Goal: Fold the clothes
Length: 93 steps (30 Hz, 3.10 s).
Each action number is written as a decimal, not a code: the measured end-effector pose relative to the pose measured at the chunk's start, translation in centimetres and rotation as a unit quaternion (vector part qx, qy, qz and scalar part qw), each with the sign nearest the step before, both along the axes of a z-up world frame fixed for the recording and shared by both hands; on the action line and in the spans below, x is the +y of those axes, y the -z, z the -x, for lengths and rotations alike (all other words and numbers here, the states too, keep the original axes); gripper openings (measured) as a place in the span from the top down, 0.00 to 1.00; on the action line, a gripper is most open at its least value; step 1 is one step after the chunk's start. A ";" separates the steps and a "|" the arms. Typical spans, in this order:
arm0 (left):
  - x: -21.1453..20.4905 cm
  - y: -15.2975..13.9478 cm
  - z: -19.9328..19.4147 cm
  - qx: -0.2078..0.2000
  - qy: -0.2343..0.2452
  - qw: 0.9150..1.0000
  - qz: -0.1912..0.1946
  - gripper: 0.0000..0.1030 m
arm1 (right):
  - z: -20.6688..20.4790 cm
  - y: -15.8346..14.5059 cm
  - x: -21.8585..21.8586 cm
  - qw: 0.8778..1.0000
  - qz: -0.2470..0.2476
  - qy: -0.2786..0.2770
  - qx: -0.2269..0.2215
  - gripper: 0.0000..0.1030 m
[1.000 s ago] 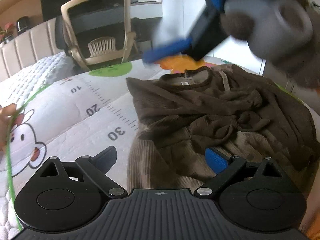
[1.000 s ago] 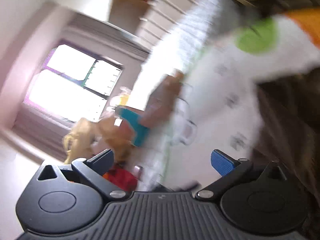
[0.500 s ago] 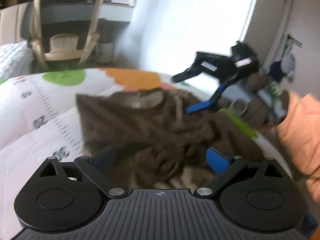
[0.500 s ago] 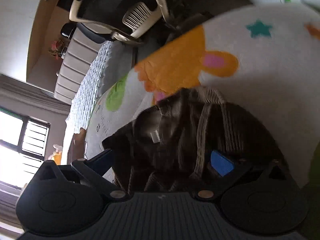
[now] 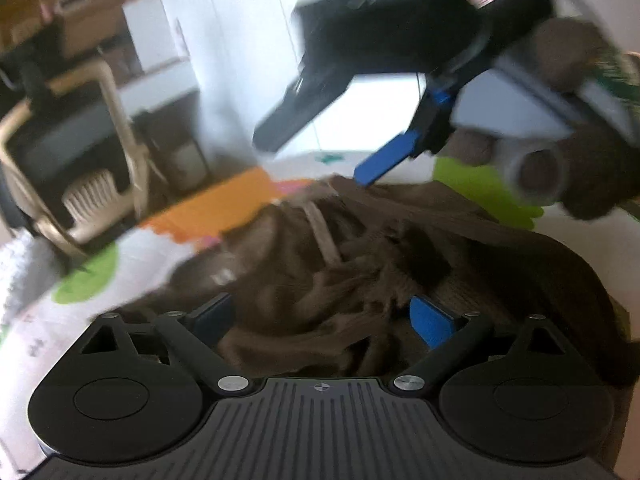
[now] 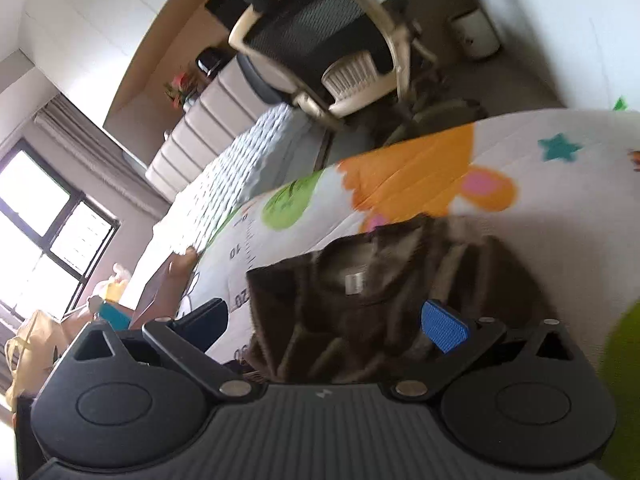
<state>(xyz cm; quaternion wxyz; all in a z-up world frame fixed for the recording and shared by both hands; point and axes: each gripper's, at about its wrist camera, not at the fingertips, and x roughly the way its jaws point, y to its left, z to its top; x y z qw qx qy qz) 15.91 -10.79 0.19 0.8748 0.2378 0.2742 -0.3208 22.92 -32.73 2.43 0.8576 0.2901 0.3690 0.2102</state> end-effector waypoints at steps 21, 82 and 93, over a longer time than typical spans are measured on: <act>24.2 -6.0 -6.6 -0.092 -0.335 0.938 0.015 0.90 | 0.5 2.3 -0.1 0.998 0.044 0.047 0.010 0.00; 14.9 0.4 5.6 0.096 -0.157 0.982 0.037 0.03 | 9.8 4.0 7.8 0.855 0.504 -0.099 -0.066 0.00; 14.5 0.7 14.8 0.097 -0.060 0.993 -0.021 0.02 | 17.5 0.3 4.4 0.786 0.595 0.019 -0.169 0.00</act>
